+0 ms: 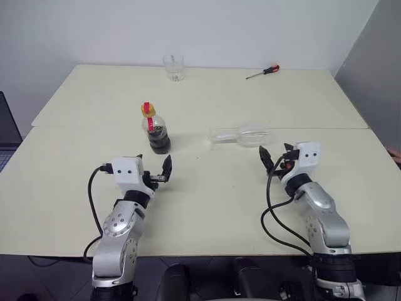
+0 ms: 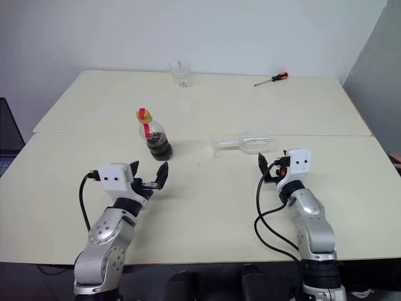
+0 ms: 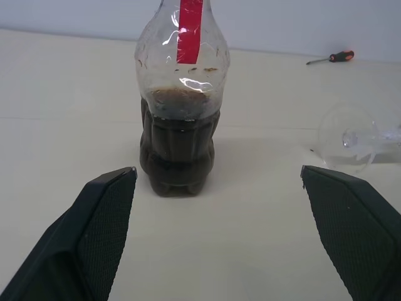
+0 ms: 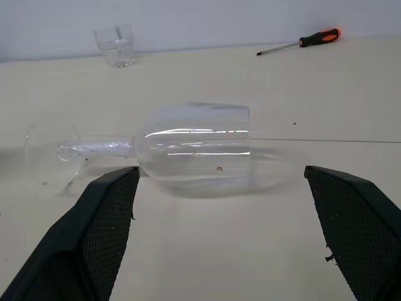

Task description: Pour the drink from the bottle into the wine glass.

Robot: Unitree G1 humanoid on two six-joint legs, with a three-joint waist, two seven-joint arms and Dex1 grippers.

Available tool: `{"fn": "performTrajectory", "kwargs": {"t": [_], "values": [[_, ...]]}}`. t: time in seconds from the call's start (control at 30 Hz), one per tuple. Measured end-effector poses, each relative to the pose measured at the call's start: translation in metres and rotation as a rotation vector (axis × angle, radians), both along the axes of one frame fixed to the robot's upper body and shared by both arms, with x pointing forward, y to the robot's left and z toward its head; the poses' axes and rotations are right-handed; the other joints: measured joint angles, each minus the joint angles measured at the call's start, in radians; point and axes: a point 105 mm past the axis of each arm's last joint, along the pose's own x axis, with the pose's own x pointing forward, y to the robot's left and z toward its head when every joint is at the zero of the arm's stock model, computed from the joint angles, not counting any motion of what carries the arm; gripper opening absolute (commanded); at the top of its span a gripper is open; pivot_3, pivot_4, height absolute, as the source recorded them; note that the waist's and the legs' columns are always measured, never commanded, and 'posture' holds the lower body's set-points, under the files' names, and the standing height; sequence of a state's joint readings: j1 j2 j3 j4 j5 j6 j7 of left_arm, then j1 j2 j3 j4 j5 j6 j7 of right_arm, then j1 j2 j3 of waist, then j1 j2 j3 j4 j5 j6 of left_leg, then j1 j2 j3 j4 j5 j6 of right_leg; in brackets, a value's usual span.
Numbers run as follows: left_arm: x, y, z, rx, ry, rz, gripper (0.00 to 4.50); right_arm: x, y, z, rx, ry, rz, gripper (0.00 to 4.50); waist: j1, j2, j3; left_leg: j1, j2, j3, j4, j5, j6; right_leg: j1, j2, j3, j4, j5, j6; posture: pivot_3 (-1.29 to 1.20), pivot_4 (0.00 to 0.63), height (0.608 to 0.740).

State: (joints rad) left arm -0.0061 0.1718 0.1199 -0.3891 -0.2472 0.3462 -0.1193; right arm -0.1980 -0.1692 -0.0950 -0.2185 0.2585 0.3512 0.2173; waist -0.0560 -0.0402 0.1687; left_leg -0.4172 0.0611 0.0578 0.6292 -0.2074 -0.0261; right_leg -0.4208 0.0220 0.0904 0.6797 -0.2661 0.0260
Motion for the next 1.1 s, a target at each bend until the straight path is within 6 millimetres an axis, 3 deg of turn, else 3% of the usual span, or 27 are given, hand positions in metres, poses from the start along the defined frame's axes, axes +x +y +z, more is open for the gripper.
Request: {"fn": "performTrajectory", "kwargs": {"t": [0.27,0.43,0.67,0.97,1.1], "values": [[-0.004,0.003,-0.007,0.003,0.021,0.011,4.46,-0.001,0.005,-0.001,-0.003,0.007,0.03,4.5,0.0,0.0,0.0,0.0,0.0,0.0,0.0,0.0,0.0,0.0,0.0,0.0,0.0,0.0,0.0,0.0,0.15,0.74],[-0.001,0.008,-0.002,0.005,0.005,0.027,4.46,-0.007,0.024,-0.001,-0.012,0.005,0.138,4.5,0.0,0.0,0.0,0.0,0.0,0.0,0.0,0.0,0.0,0.0,0.0,0.0,0.0,0.0,0.0,0.0,0.15,0.74],[0.001,0.012,-0.002,0.007,0.01,0.036,4.46,-0.008,0.025,-0.003,-0.013,0.013,0.164,4.5,0.0,0.0,0.0,0.0,0.0,0.0,0.0,0.0,0.0,0.0,0.0,0.0,0.0,0.0,0.0,0.0,0.15,0.74],[0.035,0.017,-0.004,0.027,0.051,0.074,4.46,-0.03,0.07,0.005,-0.115,0.016,0.492,4.5,0.003,-0.001,0.0,0.0,-0.001,0.0,0.0,0.0,0.0,0.0,0.001,-0.001,0.0,0.0,0.0,0.0,0.15,0.74],[0.046,0.016,-0.005,0.03,0.058,0.068,4.46,-0.037,0.083,0.0,-0.142,0.032,0.56,4.5,0.003,-0.001,0.0,0.0,-0.001,-0.001,0.0,0.0,0.0,0.0,0.002,-0.001,0.0,0.0,0.0,0.0,0.15,0.74]]}}
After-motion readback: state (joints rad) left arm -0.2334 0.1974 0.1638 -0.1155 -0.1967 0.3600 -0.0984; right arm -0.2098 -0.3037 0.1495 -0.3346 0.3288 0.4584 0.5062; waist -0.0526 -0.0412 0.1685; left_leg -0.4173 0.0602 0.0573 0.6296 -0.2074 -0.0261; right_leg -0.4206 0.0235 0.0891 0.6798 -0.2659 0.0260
